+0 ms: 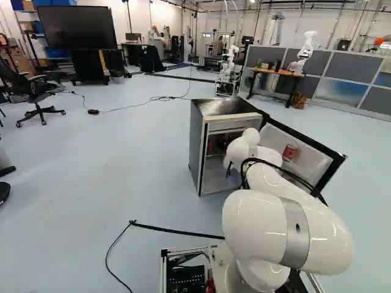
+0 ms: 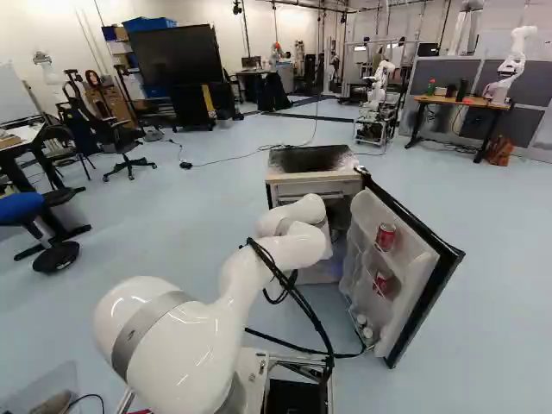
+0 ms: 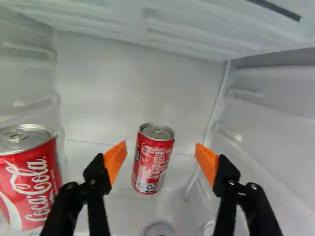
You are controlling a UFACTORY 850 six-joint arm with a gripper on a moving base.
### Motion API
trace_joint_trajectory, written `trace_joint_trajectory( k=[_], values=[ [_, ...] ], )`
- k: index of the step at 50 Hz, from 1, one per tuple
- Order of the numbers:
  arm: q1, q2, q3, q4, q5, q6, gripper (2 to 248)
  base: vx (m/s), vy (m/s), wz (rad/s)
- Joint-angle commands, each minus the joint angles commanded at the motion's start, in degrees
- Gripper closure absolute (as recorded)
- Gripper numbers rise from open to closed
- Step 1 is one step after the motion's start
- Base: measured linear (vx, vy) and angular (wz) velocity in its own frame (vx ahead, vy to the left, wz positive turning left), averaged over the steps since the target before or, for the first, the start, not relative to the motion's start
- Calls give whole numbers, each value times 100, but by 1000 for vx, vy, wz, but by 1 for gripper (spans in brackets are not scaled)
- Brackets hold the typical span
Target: Grab a drink from the fridge
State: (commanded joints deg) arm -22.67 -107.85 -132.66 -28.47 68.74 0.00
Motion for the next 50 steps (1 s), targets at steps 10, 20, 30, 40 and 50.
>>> trace_joint_trajectory(
  k=[10, 20, 30, 40, 50],
  values=[
    [0, 0, 0, 0, 0, 0, 102, 0, 0, 0],
    [0, 0, 0, 0, 0, 0, 160, 0, 0, 0],
    [2, 145, 148, 0, 0, 0, 161, 0, 0, 0],
    [0, 366, 413, 0, 0, 0, 161, 0, 0, 0],
    [-31, 753, 1055, 0, 0, 0, 161, 0, 0, 0]
  ],
)
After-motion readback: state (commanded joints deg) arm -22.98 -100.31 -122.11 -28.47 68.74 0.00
